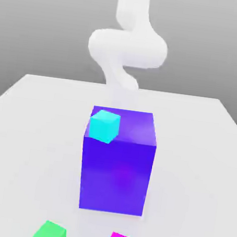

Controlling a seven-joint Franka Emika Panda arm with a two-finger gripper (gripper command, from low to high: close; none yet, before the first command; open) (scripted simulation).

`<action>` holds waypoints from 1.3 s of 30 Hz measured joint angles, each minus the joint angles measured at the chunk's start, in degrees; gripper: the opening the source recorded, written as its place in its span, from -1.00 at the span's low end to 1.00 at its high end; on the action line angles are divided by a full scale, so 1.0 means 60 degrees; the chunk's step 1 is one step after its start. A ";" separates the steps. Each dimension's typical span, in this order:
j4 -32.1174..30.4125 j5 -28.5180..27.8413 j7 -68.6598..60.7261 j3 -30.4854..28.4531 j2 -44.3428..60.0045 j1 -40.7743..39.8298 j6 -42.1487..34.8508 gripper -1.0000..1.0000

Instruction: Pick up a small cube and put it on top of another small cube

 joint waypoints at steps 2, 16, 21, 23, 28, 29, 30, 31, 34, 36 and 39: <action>0.0007 0.0697 0.0321 -0.0101 0.0717 0.0288 -0.0265 0.00; 0.0457 0.4492 0.3052 -0.0430 0.5665 0.1092 -0.1277 0.00; 0.0548 0.5116 0.4536 -0.0331 0.7242 0.1339 -0.1261 0.00; 0.0570 0.5280 0.5179 -0.0335 0.7818 0.1437 -0.1173 0.00; 0.0597 0.5494 0.6884 -0.0332 0.9086 0.1655 -0.0750 0.00; 0.0599 0.5509 0.7234 -0.0347 0.9307 0.1713 -0.0635 0.00; 0.0599 0.5517 0.7585 -0.0373 0.9516 0.1780 -0.0511 0.00; 0.0599 0.5516 0.7938 -0.0401 0.9714 0.1848 -0.0377 0.00; 0.0596 0.5472 0.9001 -0.0531 1.0232 0.2088 0.0072 0.00; 0.0591 0.5403 0.9715 -0.0632 1.0514 0.2260 0.0411 0.00; 0.0582 0.5255 1.0776 -0.0829 1.0838 0.2567 0.0968 0.00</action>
